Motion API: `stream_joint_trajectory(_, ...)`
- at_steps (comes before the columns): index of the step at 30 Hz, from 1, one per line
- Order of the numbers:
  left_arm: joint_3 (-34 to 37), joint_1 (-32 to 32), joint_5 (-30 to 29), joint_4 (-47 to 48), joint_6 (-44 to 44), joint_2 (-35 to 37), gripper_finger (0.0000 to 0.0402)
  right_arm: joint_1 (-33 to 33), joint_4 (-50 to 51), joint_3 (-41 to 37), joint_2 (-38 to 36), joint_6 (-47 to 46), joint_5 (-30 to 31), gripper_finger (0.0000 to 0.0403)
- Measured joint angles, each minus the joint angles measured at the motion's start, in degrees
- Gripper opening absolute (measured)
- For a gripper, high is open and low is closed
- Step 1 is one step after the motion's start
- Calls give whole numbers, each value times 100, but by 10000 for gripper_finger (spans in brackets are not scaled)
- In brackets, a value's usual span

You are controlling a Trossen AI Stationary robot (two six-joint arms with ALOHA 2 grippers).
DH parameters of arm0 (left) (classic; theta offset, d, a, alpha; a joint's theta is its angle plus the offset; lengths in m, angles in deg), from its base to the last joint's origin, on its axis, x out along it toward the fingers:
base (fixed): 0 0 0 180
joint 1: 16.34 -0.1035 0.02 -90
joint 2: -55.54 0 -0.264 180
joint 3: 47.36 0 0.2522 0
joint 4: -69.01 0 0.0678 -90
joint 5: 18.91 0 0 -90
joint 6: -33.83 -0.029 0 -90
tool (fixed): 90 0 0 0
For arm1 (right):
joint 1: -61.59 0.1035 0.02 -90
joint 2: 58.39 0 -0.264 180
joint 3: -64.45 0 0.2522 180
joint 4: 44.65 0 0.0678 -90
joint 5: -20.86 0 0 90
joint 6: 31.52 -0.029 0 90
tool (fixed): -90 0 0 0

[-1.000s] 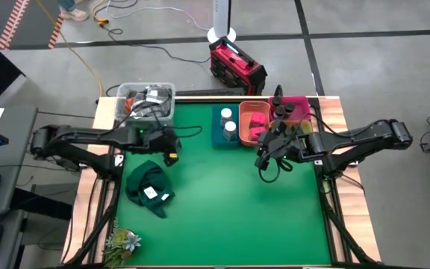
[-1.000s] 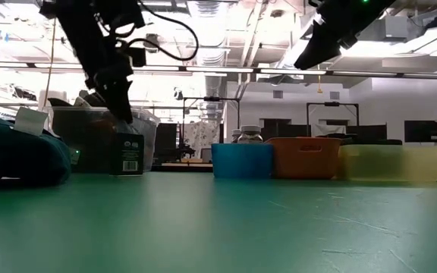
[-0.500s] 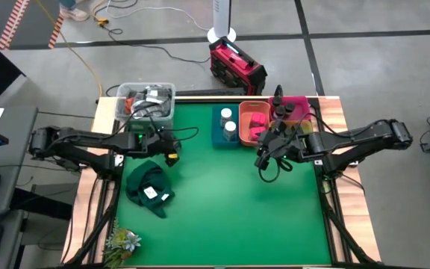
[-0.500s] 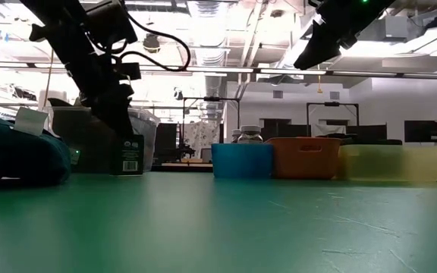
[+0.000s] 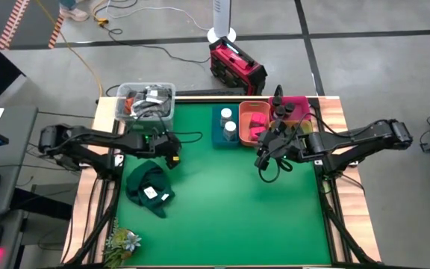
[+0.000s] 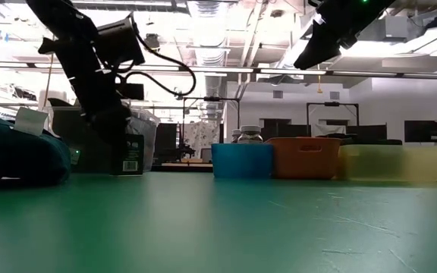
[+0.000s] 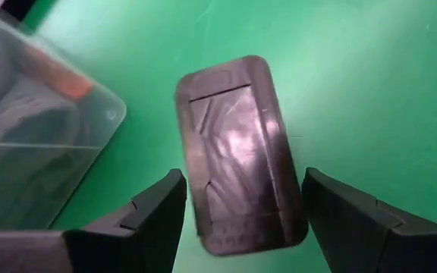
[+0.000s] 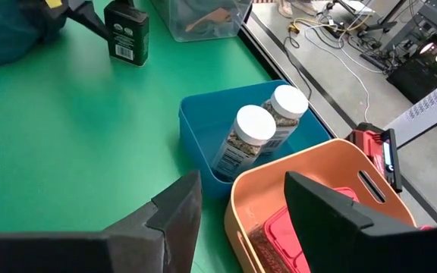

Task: Sort spices by type
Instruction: Put the black seasoning can into the yellow bin

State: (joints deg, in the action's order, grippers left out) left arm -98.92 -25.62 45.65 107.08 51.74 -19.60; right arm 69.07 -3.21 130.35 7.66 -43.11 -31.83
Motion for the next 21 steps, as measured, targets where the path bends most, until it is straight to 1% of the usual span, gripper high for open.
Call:
stream_joint_trajectory(5, 0, 0, 14, -171, -155, -97, 248, 0, 4, 0, 0, 0, 1, 219)
stream_joint_trajectory(7, -2, 0, 12, -235, -205, -92, 240, 0, 8, 0, 1, 2, 1, 219)
stream_joint_trajectory(10, -2, 0, 12, -240, -228, -92, 214, 0, 12, 0, 1, 2, 0, 219)
stream_joint_trajectory(15, -2, 11, 143, -263, -369, -92, 154, 0, 13, 0, 0, 5, -6, 219)
stream_joint_trajectory(18, -2, 15, 379, -364, -553, -90, 123, -2, 3, 0, 64, 130, -273, 219)
stream_joint_trajectory(21, -2, 13, 787, -601, -715, -90, 113, 0, -29, 0, 258, 387, -623, 219)
